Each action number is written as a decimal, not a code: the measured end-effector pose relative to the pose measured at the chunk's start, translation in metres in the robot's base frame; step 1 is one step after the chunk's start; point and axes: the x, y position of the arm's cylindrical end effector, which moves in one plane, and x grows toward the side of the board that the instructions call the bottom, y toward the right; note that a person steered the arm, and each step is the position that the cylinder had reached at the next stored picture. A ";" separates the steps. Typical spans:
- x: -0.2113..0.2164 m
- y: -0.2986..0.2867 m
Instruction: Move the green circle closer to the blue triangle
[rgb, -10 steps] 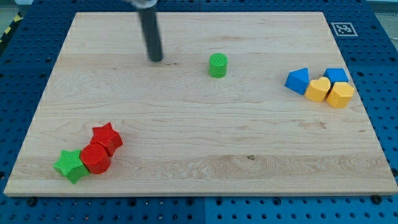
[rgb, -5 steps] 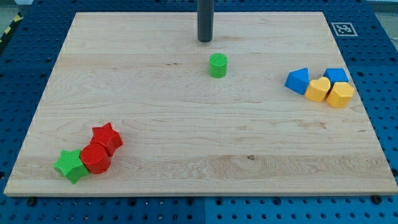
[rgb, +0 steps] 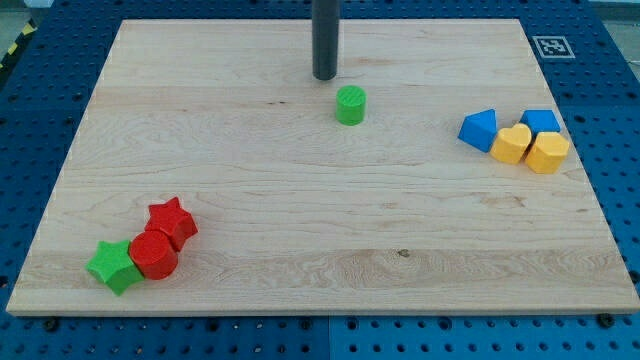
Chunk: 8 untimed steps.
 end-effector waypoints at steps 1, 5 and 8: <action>0.012 -0.032; 0.055 0.037; 0.089 0.061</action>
